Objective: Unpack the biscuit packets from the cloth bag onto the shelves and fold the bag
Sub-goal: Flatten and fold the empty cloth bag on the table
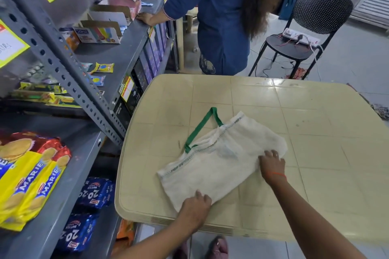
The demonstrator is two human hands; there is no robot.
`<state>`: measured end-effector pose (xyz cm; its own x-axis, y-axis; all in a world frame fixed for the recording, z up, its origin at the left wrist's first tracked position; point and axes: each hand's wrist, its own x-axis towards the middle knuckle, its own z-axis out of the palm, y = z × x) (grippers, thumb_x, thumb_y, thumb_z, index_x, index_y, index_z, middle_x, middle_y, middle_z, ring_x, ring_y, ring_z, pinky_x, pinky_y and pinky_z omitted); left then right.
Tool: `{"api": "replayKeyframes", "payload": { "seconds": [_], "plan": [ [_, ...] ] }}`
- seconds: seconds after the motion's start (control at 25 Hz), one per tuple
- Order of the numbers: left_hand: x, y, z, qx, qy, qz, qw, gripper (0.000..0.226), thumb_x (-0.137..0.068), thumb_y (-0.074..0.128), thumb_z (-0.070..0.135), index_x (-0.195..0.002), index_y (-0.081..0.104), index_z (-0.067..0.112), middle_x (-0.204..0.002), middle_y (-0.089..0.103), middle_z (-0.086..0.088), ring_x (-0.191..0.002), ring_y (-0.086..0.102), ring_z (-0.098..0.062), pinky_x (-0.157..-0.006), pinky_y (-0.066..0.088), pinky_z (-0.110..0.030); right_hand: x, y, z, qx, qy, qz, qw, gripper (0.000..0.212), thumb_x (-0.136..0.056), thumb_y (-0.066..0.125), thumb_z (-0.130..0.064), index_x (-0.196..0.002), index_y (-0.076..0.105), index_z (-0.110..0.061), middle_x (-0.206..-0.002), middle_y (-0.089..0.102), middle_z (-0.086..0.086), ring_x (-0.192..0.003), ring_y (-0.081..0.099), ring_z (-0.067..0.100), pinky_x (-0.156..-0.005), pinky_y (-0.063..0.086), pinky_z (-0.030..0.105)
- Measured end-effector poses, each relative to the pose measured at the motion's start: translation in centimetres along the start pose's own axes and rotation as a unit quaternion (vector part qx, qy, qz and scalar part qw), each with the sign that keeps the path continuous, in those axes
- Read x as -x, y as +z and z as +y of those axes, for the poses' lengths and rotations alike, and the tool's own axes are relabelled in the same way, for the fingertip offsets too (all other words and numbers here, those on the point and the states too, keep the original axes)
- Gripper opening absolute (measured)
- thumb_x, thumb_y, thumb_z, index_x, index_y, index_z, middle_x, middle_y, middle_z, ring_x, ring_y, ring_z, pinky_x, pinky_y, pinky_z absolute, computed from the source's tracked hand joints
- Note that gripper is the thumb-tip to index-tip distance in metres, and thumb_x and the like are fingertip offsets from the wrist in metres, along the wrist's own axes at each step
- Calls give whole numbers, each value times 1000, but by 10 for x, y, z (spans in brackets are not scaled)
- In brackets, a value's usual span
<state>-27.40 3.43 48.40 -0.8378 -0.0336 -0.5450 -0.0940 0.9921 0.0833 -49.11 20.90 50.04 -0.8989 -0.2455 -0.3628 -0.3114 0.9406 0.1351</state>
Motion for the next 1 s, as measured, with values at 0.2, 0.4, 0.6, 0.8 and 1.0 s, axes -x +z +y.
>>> {"api": "replayKeyframes", "payload": {
  "seconds": [0.2, 0.4, 0.6, 0.8, 1.0],
  "plan": [
    [-16, -36, -7, 92, -68, 105, 988, 52, -95, 32, 56, -113, 57, 13, -116, 63, -11, -105, 62, -31, -83, 50, -40, -23, -35, -19, -26, 1, -17, 1000, 36, -91, 36, -1, -118, 58, -8, -129, 56, 14, -129, 40, 32, -103, 40, 45],
    [-44, -74, -63, 185, -186, 229, 937, 34, -93, 51, 38, -115, 59, 13, -114, 61, -7, -108, 53, -25, -83, 47, -36, -37, -54, -50, -130, -70, 44, 988, 32, -92, 53, -15, -123, 60, -11, -126, 62, 12, -124, 46, 32, -95, 46, 39],
    [-60, -71, -67, 232, -247, 208, 918, 31, -91, 57, 34, -113, 60, 13, -110, 63, -8, -105, 55, -27, -83, 48, -37, -82, -73, -87, -110, -150, 78, 980, 39, -93, 50, -7, -132, 53, -12, -136, 56, 10, -130, 41, 32, -100, 46, 43],
    [-71, -63, -66, 266, -283, 223, 894, 36, -86, 63, 37, -114, 57, 15, -112, 62, -6, -108, 53, -26, -85, 45, -37, -119, -59, -95, 2, -186, 15, 982, 54, -94, 37, 1, -144, 34, -18, -152, 36, 4, -146, 19, 31, -116, 23, 51],
    [-74, -65, -67, 317, -304, 229, 869, 28, -85, 66, 33, -108, 62, 18, -105, 71, -2, -107, 53, -27, -88, 41, -37, -124, -62, -95, 2, -190, 104, 976, 35, -93, 44, -6, -125, 55, -16, -124, 58, 12, -126, 41, 31, -107, 33, 46]
  ]
}}
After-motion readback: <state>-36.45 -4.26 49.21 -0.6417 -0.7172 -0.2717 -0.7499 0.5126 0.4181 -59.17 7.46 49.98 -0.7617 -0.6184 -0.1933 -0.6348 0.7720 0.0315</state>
